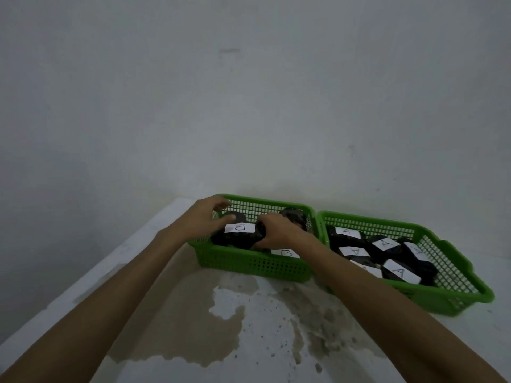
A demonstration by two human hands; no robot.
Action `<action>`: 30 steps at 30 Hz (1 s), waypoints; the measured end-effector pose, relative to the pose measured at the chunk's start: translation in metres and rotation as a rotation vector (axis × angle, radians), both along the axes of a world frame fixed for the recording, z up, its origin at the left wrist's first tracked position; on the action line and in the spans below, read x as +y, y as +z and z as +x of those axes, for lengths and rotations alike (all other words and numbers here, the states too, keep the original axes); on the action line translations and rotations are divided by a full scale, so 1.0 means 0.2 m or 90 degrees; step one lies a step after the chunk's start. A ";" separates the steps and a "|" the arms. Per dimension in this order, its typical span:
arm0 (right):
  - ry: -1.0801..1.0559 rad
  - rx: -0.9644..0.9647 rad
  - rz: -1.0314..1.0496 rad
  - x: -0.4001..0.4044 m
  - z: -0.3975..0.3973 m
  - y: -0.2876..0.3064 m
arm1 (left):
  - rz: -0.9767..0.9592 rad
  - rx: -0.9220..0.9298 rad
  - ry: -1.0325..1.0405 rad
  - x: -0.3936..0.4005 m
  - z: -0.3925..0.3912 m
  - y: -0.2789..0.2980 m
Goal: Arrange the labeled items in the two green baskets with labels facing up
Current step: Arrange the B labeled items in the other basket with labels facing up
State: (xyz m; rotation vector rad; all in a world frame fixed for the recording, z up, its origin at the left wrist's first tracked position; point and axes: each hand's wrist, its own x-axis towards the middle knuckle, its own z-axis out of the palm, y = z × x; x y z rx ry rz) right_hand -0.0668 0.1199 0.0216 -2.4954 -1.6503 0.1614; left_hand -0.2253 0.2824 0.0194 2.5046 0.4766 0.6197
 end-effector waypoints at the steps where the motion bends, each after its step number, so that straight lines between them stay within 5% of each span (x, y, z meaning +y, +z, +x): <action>1: 0.004 0.010 -0.026 0.04 0.00 -0.02 | 0.015 0.005 0.004 0.03 0.00 -0.03; 14: 0.019 0.080 -0.165 0.17 0.08 -0.13 | 0.089 0.090 0.084 0.12 0.18 -0.15; 30: 0.013 -0.009 0.032 -0.21 0.31 0.06 | 0.065 0.317 0.085 0.28 0.60 -0.34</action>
